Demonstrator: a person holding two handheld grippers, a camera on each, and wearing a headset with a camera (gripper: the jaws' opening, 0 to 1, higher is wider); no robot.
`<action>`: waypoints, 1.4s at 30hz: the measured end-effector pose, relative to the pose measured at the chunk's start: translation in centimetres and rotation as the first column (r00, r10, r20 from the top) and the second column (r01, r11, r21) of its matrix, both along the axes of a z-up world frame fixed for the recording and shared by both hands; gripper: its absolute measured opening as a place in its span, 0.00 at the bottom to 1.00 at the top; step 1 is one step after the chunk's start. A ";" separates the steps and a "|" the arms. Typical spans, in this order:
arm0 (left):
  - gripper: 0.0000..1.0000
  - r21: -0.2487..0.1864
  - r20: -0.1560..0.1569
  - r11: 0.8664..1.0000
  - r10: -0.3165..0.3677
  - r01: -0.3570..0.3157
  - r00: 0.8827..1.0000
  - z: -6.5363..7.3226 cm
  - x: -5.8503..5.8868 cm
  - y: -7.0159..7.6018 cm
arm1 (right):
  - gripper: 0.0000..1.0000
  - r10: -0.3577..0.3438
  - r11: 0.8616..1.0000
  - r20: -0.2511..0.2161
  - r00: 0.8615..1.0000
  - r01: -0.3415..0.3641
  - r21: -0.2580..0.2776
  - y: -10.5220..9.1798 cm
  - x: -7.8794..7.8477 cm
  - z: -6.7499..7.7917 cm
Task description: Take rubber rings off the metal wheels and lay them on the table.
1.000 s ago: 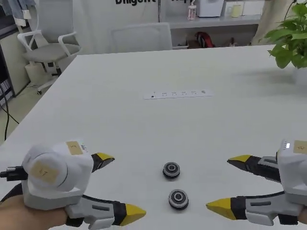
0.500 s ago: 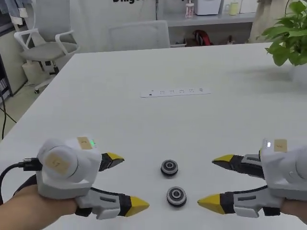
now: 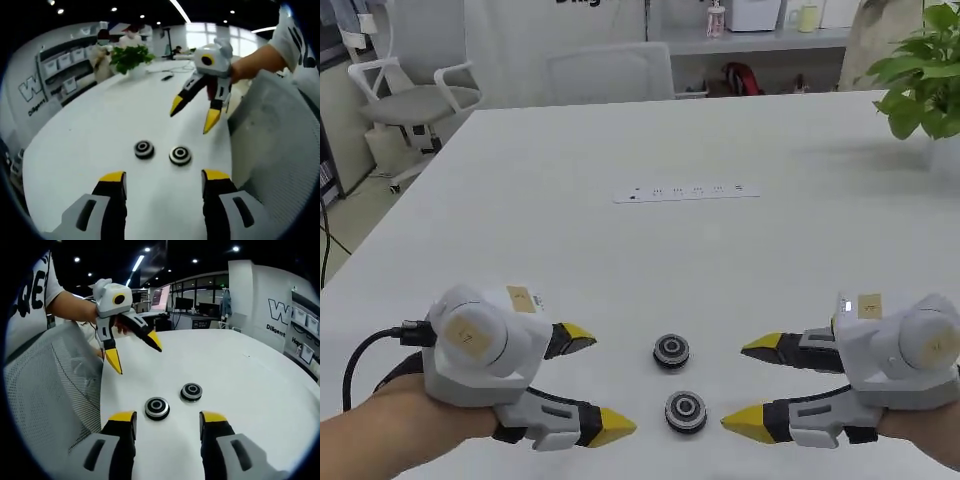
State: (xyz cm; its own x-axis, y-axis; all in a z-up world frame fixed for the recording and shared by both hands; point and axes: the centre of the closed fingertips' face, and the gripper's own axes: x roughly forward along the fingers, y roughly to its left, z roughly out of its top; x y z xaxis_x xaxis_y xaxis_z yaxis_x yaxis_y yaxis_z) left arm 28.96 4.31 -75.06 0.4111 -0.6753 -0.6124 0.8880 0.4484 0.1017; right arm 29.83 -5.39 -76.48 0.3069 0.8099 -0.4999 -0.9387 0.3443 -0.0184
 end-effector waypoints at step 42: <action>0.34 -0.032 -0.121 0.993 -0.116 0.113 0.986 -3.4 -0.3 -5.2 | 0.32 0.105 0.993 -0.084 0.991 -0.109 -0.054 1.7 -0.7 -3.9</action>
